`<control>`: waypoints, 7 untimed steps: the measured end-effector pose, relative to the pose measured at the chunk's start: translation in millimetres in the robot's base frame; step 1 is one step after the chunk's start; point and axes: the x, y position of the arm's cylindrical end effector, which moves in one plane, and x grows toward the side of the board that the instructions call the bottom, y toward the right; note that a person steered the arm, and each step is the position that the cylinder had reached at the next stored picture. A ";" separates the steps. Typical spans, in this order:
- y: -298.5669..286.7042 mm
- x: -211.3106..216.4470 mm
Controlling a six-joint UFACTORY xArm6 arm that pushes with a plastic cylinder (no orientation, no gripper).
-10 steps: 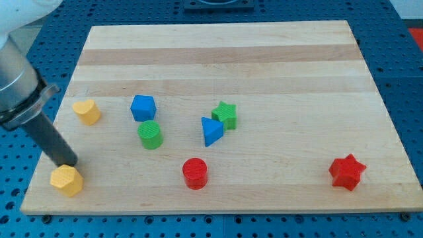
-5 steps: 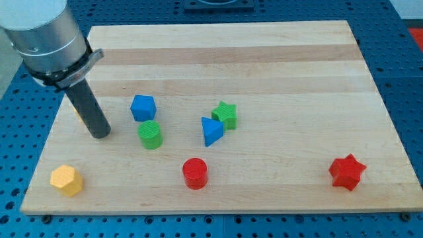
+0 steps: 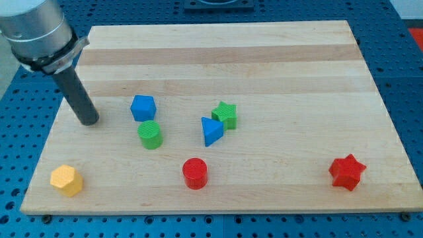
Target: Move the yellow heart to green star
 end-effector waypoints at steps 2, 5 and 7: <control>0.2 -14.3; -70.6 0.2; -54.4 -18.7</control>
